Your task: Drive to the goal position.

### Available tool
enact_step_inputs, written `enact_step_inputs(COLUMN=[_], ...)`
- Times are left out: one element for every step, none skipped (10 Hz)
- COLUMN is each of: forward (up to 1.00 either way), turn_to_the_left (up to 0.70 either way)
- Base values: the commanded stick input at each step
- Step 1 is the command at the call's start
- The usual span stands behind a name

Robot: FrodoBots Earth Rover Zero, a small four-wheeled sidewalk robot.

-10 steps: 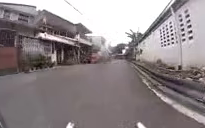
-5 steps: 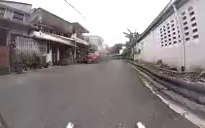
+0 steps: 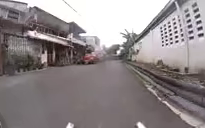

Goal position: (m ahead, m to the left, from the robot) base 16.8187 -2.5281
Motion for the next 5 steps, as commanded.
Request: enact_step_inputs(forward=[0.7, 0.7, 0.7, 0.7, 0.7], turn_to_the_left=[0.0, 0.0, 0.0, 0.0, 0.0])
